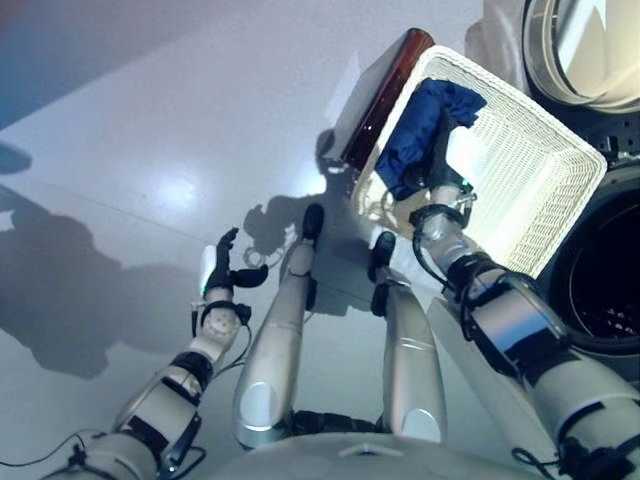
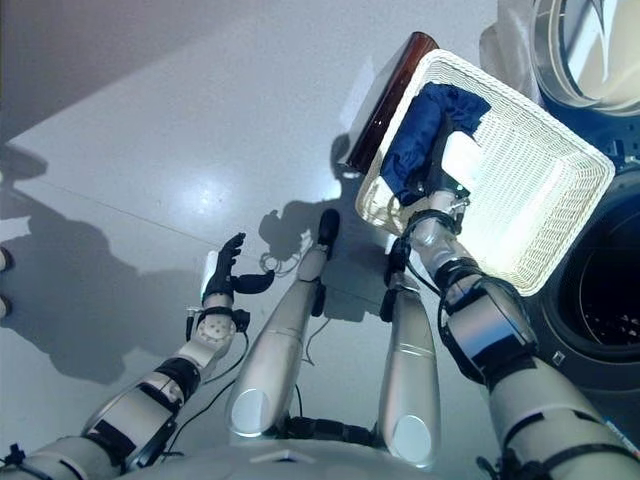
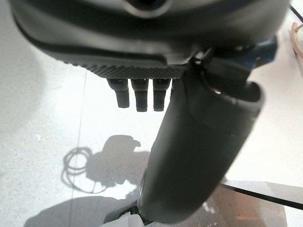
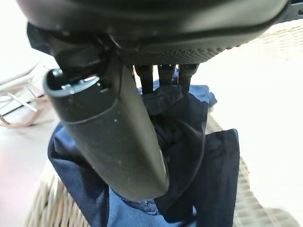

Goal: Pick up the clothes and place them into the washing machine

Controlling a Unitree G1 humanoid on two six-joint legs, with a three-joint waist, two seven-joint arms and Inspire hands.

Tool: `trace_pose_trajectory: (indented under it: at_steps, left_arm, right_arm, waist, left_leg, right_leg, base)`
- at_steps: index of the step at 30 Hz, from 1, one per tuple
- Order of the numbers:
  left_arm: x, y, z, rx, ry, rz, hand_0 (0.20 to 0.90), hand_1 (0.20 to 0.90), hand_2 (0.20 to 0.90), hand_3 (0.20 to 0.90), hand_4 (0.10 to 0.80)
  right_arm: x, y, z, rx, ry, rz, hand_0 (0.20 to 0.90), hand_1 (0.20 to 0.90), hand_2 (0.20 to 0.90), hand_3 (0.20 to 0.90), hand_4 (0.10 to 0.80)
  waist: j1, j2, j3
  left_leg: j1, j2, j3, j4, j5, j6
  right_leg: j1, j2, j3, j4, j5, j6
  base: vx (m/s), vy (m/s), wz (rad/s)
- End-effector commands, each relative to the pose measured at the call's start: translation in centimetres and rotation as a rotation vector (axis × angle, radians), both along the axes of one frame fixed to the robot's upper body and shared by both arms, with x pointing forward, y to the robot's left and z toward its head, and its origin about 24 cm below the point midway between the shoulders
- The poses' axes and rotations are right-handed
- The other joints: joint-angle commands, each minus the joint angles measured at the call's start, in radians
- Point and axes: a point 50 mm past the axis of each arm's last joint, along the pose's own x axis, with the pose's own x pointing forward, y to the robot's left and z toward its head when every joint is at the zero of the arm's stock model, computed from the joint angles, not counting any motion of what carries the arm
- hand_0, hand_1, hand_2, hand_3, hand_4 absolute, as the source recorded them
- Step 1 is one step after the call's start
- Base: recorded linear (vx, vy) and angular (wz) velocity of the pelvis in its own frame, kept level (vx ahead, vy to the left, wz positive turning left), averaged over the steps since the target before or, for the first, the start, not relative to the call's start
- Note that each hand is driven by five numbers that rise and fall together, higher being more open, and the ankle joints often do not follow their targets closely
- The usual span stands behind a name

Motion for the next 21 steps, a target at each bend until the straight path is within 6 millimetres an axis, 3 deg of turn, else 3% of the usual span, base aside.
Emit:
trace_pose_trajectory:
  at_steps: [1, 9, 12, 14, 21]
  left_arm:
    - [-1.2, 1.2, -0.8, -0.002, 0.009, 0.063, 0.9, 0.9, 0.9, 0.9, 0.8]
    - [-1.0, 1.1, -0.5, -0.009, -0.003, 0.038, 0.9, 0.9, 0.9, 0.9, 0.8]
    - [-0.9, 0.8, -0.4, -0.015, -0.002, 0.025, 0.9, 0.9, 0.9, 0.9, 0.8]
    - [-1.0, 0.7, -0.5, -0.016, -0.001, 0.02, 0.9, 0.9, 0.9, 0.9, 0.8]
    - [-1.4, 0.5, -1.0, -0.017, 0.019, 0.014, 0.9, 0.9, 0.9, 0.9, 0.8]
  right_arm:
    - [1.2, -1.2, 4.5, -0.067, -0.134, -0.001, 0.9, 0.9, 0.9, 0.9, 0.8]
    - [1.9, -4.9, 10.1, -0.124, -0.2, -0.117, 0.9, 0.9, 0.9, 0.9, 0.8]
    - [1.7, -6.1, 10.8, -0.132, -0.197, -0.146, 0.9, 0.9, 0.9, 0.9, 0.8]
    - [1.7, -6.3, 11.1, -0.135, -0.203, -0.149, 0.3, 0.3, 0.3, 0.3, 0.4]
    - [1.9, -5.6, 11.1, -0.098, -0.209, -0.114, 0.3, 0.3, 0.3, 0.3, 0.4]
  waist:
    - [0.025, 0.023, -0.025]
    - [0.057, 0.06, -0.011]
    - [0.064, 0.074, -0.01]
    - [0.067, 0.08, -0.011]
    - [0.065, 0.079, -0.015]
  left_leg:
    - [-0.032, -0.042, 0.028, 0.005, -0.063, -0.03]
    - [-0.064, -0.041, 0.029, 0.005, -0.054, -0.037]
    - [-0.075, -0.041, 0.029, 0.006, -0.05, -0.039]
    - [-0.081, -0.042, 0.028, 0.007, -0.048, -0.04]
    - [-0.083, -0.041, 0.028, 0.01, -0.048, -0.039]
  right_leg:
    - [0.018, -0.016, 0.0, -0.145, 0.123, 0.028]
    - [-0.013, -0.023, -0.009, -0.129, 0.117, 0.026]
    - [-0.027, -0.025, -0.013, -0.118, 0.11, 0.024]
    - [-0.033, -0.025, -0.013, -0.108, 0.104, 0.022]
    - [-0.038, -0.021, -0.01, -0.1, 0.099, 0.019]
  base:
    - [0.0, 0.0, 0.0]
    - [0.005, -0.008, 0.02]
    - [0.03, -0.017, 0.07]
    - [0.033, -0.015, 0.03]
    - [0.019, -0.011, 0.01]
